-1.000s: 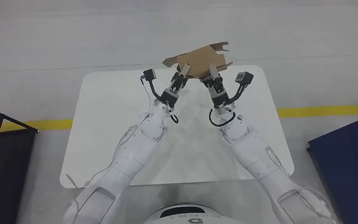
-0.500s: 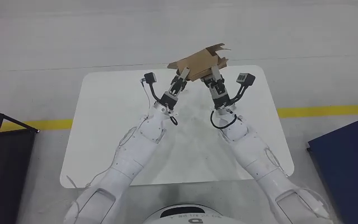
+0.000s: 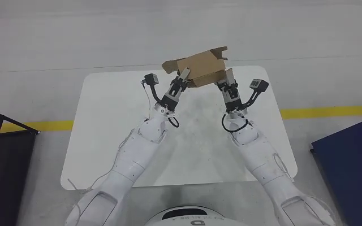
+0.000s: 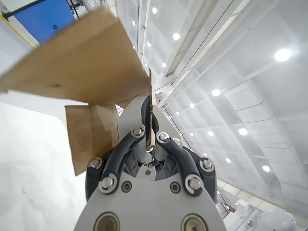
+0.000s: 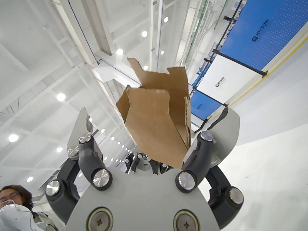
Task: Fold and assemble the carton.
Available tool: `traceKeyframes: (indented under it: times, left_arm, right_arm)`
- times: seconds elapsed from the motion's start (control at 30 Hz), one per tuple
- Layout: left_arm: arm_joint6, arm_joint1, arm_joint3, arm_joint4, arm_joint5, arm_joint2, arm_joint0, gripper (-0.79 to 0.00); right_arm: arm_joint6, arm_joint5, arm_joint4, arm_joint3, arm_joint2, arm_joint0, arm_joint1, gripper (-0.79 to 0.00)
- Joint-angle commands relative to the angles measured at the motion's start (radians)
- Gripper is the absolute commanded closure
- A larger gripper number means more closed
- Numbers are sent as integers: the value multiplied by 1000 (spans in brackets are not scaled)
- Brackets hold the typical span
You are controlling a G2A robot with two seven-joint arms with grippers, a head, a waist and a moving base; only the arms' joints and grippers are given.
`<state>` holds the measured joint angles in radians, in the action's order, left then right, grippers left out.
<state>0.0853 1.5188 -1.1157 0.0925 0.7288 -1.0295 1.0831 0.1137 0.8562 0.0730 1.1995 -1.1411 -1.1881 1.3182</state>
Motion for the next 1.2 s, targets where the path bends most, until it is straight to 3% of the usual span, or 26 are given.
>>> traceKeyframes:
  times: [0.0,0.23,0.47,0.6,0.8,1.17]
  left_arm:
    - [31,-2,0,18,3,-6,3,0]
    - [128,-14,-21,54,36,-38,14,0]
    - [274,-32,-47,111,72,-66,30,0]
    - [317,-38,-62,125,85,-75,40,0]
    - [377,-49,-66,121,81,-85,52,0]
    - [394,-55,-41,96,92,-80,44,0]
  right_arm:
    - [-5,-8,-13,6,-33,-13,-6,-785]
    - [-115,-90,-86,51,-214,-71,-51,-785]
    - [-323,-409,-213,127,-355,-72,-95,-785]
    - [-383,-501,-312,202,-366,-80,-105,-785]
    - [-531,-470,-405,276,-375,-83,-122,-785]
    - [-786,-322,-360,324,-365,-84,-146,-785]
